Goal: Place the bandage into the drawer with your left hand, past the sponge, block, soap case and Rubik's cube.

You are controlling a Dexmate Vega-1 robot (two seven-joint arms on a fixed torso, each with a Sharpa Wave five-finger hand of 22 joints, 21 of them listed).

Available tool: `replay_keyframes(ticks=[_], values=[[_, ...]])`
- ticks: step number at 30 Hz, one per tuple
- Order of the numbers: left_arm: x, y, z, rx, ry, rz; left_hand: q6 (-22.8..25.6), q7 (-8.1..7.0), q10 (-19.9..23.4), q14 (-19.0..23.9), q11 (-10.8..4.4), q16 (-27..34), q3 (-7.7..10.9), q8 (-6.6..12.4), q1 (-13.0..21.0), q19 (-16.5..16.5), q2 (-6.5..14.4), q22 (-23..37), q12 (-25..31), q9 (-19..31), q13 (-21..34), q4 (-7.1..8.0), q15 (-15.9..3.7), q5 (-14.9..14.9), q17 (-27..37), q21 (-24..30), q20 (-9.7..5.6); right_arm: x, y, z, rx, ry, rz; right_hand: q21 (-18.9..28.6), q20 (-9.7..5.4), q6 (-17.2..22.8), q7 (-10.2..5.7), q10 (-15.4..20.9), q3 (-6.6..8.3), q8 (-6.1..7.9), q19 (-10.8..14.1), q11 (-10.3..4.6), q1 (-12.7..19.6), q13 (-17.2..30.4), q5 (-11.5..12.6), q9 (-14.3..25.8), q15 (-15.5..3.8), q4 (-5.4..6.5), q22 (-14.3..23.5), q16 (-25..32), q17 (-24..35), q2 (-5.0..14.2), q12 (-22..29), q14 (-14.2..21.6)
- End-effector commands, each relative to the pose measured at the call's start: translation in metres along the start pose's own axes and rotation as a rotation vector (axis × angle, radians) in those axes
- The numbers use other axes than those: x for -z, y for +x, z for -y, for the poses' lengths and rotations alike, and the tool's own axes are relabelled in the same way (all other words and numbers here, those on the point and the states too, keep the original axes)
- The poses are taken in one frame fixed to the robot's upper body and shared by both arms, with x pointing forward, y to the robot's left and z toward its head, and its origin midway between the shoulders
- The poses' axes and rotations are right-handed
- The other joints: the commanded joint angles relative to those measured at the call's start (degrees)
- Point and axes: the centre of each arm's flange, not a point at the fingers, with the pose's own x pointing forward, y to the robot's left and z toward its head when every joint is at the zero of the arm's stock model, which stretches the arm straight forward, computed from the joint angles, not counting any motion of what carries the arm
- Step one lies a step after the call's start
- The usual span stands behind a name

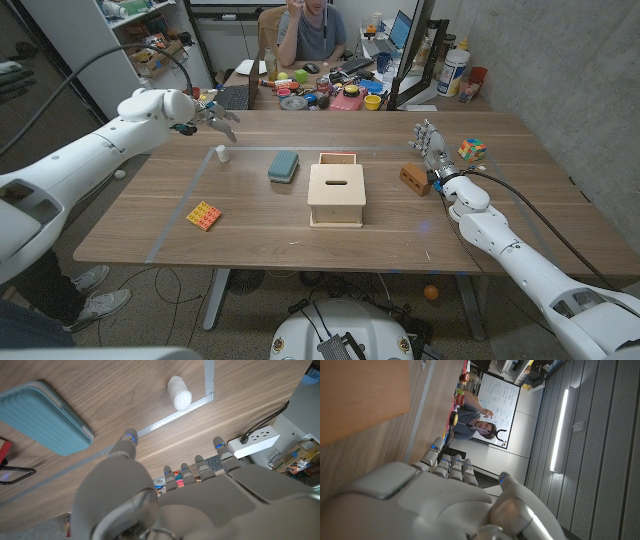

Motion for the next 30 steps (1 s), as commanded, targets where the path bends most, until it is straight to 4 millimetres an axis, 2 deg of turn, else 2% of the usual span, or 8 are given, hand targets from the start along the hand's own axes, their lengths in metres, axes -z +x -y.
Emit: replay_keyframes(ticks=[1,12,30], values=[[-0.003,0.018,0.008,0.045,0.018,-0.006,0.66,-0.05,0.36,0.0,0.02,0.19,0.16,0.38,0.66,0.56,0.02,0.24,0.31,0.29,0.29,0.45,-0.34,-0.03,0.33,-0.13,0.19,0.001,0.002,0.0,0.008,-0.002,-0.007,-0.21,-1.01,0.63,0.06,0.5,0.22,0.49,0.21,0.13,-0.31,0.26,0.37,0.29,0.2,0.32,0.13,0.03,0.01,3.85,0.3,0.15],[-0.003,0.027,0.018,0.101,0.028,-0.02,1.21,-0.07,0.42,-0.04,0.06,0.19,0.13,0.56,1.44,0.85,0.17,0.26,0.29,0.31,0.3,0.49,-0.31,-0.17,0.38,-0.26,0.06,0.003,0.004,0.0,0.014,-0.002,-0.013,-0.46,-1.02,0.57,0.02,0.48,0.21,0.46,0.32,0.08,-0.32,0.26,0.4,0.29,0.16,0.33,0.14,0.02,0.01,3.85,0.28,0.18],[0.008,0.025,0.039,0.184,0.057,-0.104,1.69,-0.07,0.74,0.1,0.54,0.27,-0.1,0.68,2.54,1.36,0.23,0.29,0.36,0.3,0.36,0.63,-0.06,-0.42,0.49,-0.46,0.19,0.004,0.001,0.002,0.028,0.002,-0.014,-0.85,-1.05,0.5,-0.01,0.48,0.2,0.44,0.53,0.09,-0.33,0.26,0.42,0.29,0.24,0.34,0.15,0.0,0.0,3.86,0.27,0.22]])
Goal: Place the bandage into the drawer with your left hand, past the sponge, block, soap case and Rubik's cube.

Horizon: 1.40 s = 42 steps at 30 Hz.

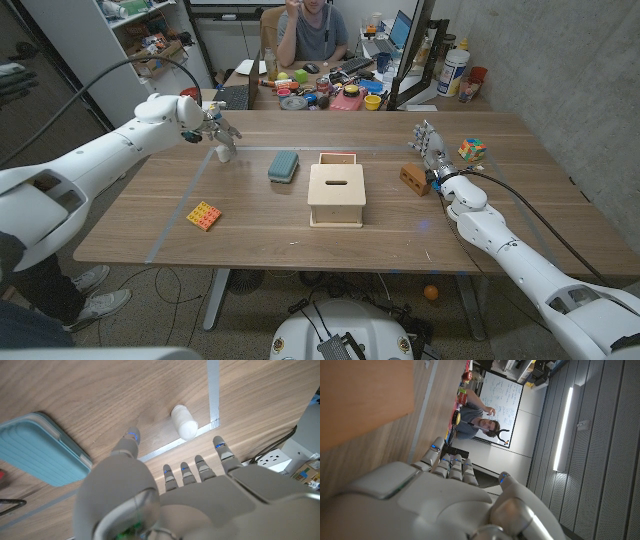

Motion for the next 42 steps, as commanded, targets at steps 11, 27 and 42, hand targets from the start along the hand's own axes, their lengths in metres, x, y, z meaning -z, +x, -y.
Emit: replay_keyframes(ticks=[11,27,42], values=[[0.02,0.016,0.026,-0.022,0.009,-0.105,0.34,-0.17,-0.89,0.09,0.07,0.44,-0.68,0.15,0.92,0.87,-0.2,0.3,-0.32,0.27,0.13,0.48,0.33,-0.39,0.35,-0.28,0.05,-0.002,-0.012,0.01,0.041,-0.015,-0.004,-0.35,-0.66,0.53,0.08,0.42,0.17,0.45,0.33,0.04,-0.33,0.26,0.42,0.29,0.33,0.34,0.16,0.0,-0.01,3.8,0.25,0.29],[0.007,0.053,0.036,-0.059,0.009,-0.061,3.69,-0.13,4.76,6.06,-1.47,1.57,-1.86,1.16,4.45,10.53,-0.04,0.31,1.35,0.27,0.1,0.27,-2.5,-0.28,-0.1,2.2,-3.31,-0.01,-0.009,0.014,0.055,-0.042,0.005,-0.7,-0.57,0.58,0.05,0.6,0.04,0.48,0.45,0.11,-0.3,0.26,0.41,0.29,0.28,0.21,0.17,-0.04,-0.06,3.43,0.31,0.35],[-0.003,0.054,0.028,-0.16,0.051,-0.071,26.34,1.98,34.66,44.62,-5.85,9.65,-1.76,5.75,20.31,41.19,3.89,0.38,6.96,-0.96,0.86,-0.23,-13.55,-2.3,1.4,14.71,-19.91,-0.011,-0.004,0.016,0.06,-0.048,0.006,-0.98,-0.58,0.73,0.09,0.8,0.03,0.53,0.63,0.24,-0.26,0.26,0.45,0.29,0.26,0.18,0.17,-0.05,-0.09,3.42,0.37,0.47]])
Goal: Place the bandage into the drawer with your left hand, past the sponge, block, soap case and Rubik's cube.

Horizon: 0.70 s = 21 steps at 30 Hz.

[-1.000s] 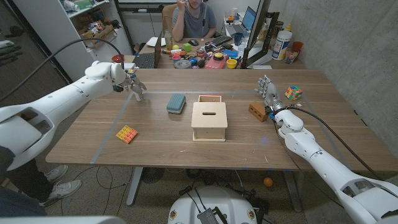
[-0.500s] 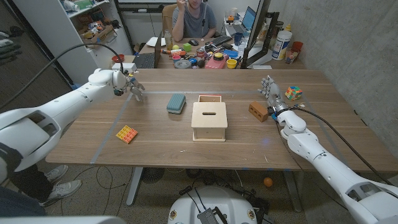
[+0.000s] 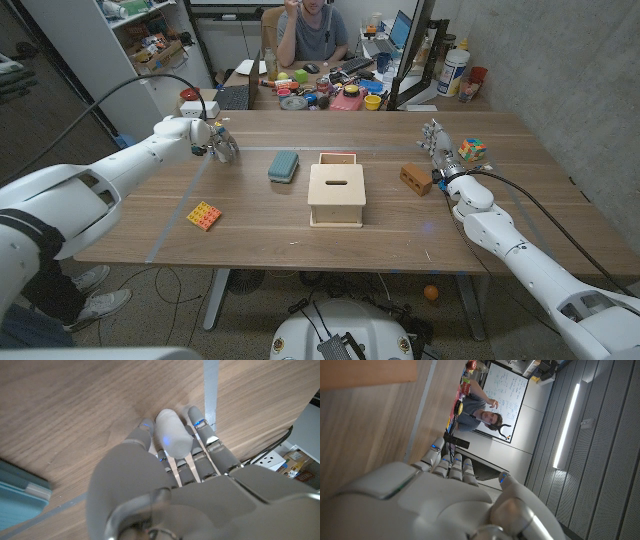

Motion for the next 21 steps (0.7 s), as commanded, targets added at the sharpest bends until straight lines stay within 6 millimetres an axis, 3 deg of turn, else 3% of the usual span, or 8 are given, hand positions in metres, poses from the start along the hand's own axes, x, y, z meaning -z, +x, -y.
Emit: replay_keyframes(ticks=[1,5,6,7,10,13,21], values=[[-0.007,0.001,-0.003,-0.089,0.026,-0.002,8.01,1.45,10.15,13.58,-1.92,2.42,0.38,1.18,5.47,7.0,0.67,0.15,2.28,0.02,1.0,-0.42,-10.52,-0.47,1.11,4.33,-5.25,-0.001,0.004,0.002,0.005,-0.005,0.001,-0.26,-0.41,0.74,0.13,0.47,0.03,0.53,0.14,-0.09,-0.25,0.26,0.45,0.29,0.33,0.16,0.18,-0.05,0.05,3.41,0.36,0.47],[-0.005,-0.005,-0.004,-0.157,0.015,-0.006,17.8,3.86,19.03,24.52,-1.89,5.08,-0.98,3.46,10.03,11.84,1.12,0.76,5.03,0.36,2.51,-0.47,-10.93,-0.95,3.75,9.36,-6.89,0.001,0.005,0.0,0.0,-0.002,-0.001,-0.38,-0.46,0.78,0.11,0.56,0.04,0.53,0.17,-0.02,-0.2,0.26,0.46,0.29,0.3,0.12,0.18,-0.06,0.03,3.39,0.39,0.52],[-0.004,-0.006,-0.005,-0.176,0.009,-0.008,23.05,5.73,22.74,27.93,-2.21,5.68,-1.67,4.96,11.54,12.91,1.21,1.11,6.5,0.55,3.23,-0.36,-10.93,-1.08,4.71,11.54,-7.22,0.001,0.006,0.0,-0.001,-0.003,-0.002,-0.41,-0.47,0.8,0.11,0.56,0.04,0.54,0.18,-0.05,-0.19,0.26,0.47,0.29,0.36,0.11,0.18,-0.06,0.03,3.38,0.38,0.53],[-0.003,-0.008,-0.005,-0.192,-0.001,-0.011,28.0,6.51,26.16,30.71,-1.45,5.91,-2.11,6.36,12.4,13.54,1.47,1.31,7.93,0.72,3.99,-0.04,-10.85,-1.21,5.47,13.51,-7.27,0.001,0.006,0.0,-0.002,-0.004,-0.002,-0.43,-0.5,0.82,0.11,0.55,0.04,0.54,0.18,-0.07,-0.19,0.26,0.47,0.29,0.34,0.11,0.18,-0.07,0.03,3.38,0.38,0.52],[0.0,-0.013,-0.007,-0.226,-0.016,-0.013,35.07,7.94,32.3,36.35,-2.13,6.83,-2.48,8.3,13.11,14.92,2.8,1.1,11.67,0.81,6.82,0.56,-10.63,-1.41,7.18,16.53,-7.58,0.001,0.007,-0.001,-0.005,-0.004,0.0,-0.5,-0.55,0.82,0.12,0.55,0.08,0.54,0.2,-0.01,-0.1,0.26,0.49,0.29,0.31,0.05,0.18,-0.09,0.0,3.4,0.37,0.53],[0.002,-0.016,-0.008,-0.234,-0.022,-0.026,36.78,8.65,33.24,37.75,-2.01,6.85,-2.75,8.58,13.42,15.32,2.64,0.89,12.8,0.7,8.3,0.5,-10.58,-1.53,7.94,17.57,-7.71,0.0,0.007,-0.002,-0.009,-0.005,0.002,-0.6,-0.58,0.78,0.16,0.52,0.08,0.52,0.2,-0.07,-0.06,0.26,0.5,0.29,0.31,0.01,0.18,-0.1,-0.01,3.35,0.36,0.54],[0.004,-0.027,-0.015,-0.272,-0.026,-0.026,37.23,8.65,32.6,38.21,-1.58,6.59,-2.77,8.44,13.6,15.31,2.79,0.7,13.01,0.64,9.31,0.58,-10.54,-1.55,8.43,18.15,-7.7,0.0,0.006,-0.003,-0.012,-0.004,0.006,-0.78,-0.6,0.75,0.17,0.49,0.08,0.49,0.24,-0.02,-0.04,0.26,0.52,0.29,0.3,0.0,0.18,-0.12,-0.01,3.35,0.34,0.53]])
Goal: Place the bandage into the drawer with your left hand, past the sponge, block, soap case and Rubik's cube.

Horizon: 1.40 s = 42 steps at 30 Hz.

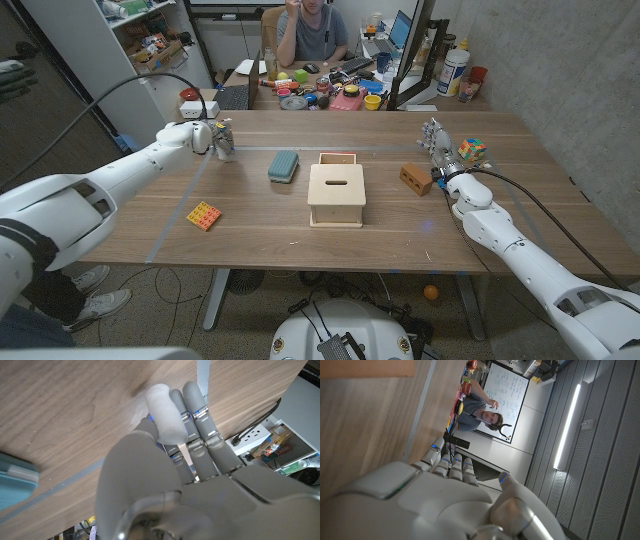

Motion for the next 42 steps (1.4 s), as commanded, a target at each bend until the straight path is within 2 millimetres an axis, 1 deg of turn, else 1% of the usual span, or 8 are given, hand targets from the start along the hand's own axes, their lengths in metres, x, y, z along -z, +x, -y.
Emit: replay_keyframes(ticks=[1,14,27,36,42], values=[[0.005,-0.014,-0.012,-0.089,-0.015,-0.02,1.89,0.9,1.04,6.69,-0.92,0.16,0.0,0.17,1.04,0.33,0.61,0.06,0.4,0.22,3.88,0.02,-6.88,-0.16,0.35,0.74,-3.31,-0.001,0.0,-0.002,-0.006,0.0,0.007,-0.39,-0.7,0.41,-0.16,0.48,0.08,0.48,0.1,0.01,-0.04,0.27,0.52,0.3,-0.02,0.0,0.18,-0.13,0.13,3.34,0.33,0.2],[0.01,-0.028,-0.036,-0.166,-0.047,-0.018,2.5,0.69,1.38,6.95,-1.19,-0.13,-0.07,0.12,1.12,0.29,0.52,-0.13,0.9,0.16,4.71,0.05,-6.89,-0.2,0.69,1.16,-3.21,-0.001,-0.006,-0.002,-0.008,0.001,0.014,-0.72,-0.68,0.42,-0.08,0.48,0.04,0.47,0.17,-0.01,-0.04,0.27,0.55,0.3,0.01,0.01,0.19,-0.15,0.14,3.3,0.32,0.17],[0.01,-0.043,-0.069,-0.258,-0.057,-0.016,3.12,0.37,1.6,7.13,-1.3,-0.47,-0.16,0.1,1.06,0.35,0.36,-0.27,1.27,0.1,5.4,0.11,-6.85,-0.24,0.91,1.55,-3.11,-0.002,-0.011,-0.001,-0.009,0.005,0.02,-1.07,-0.68,0.47,-0.16,0.53,0.05,0.48,0.25,0.08,0.02,0.27,0.58,0.3,0.01,-0.02,0.2,-0.18,0.13,3.31,0.33,0.16],[0.004,-0.043,-0.097,-0.332,-0.029,-0.005,3.5,0.29,1.9,7.39,-1.49,-0.62,-0.2,0.07,0.98,0.37,0.36,-0.34,1.49,0.06,5.72,0.21,-6.85,-0.25,1.06,1.8,-3.11,-0.004,-0.016,-0.001,-0.013,0.002,0.032,-1.32,-0.68,0.47,-0.12,0.49,0.03,0.48,0.31,-0.03,0.02,0.27,0.59,0.3,-0.07,-0.03,0.2,-0.19,0.13,3.28,0.31,0.14],[-0.009,-0.039,-0.115,-0.366,-0.029,0.04,3.96,0.16,2.15,7.57,-1.57,-0.73,-0.28,0.11,0.94,0.4,0.19,-0.38,1.57,0.03,5.79,0.21,-6.86,-0.27,1.16,1.99,-3.13,-0.007,-0.021,-0.001,-0.016,-0.005,0.042,-1.46,-0.66,0.48,-0.14,0.51,0.07,0.48,0.39,-0.05,0.11,0.27,0.62,0.3,-0.04,-0.09,0.21,-0.21,0.1,3.31,0.31,0.16]])
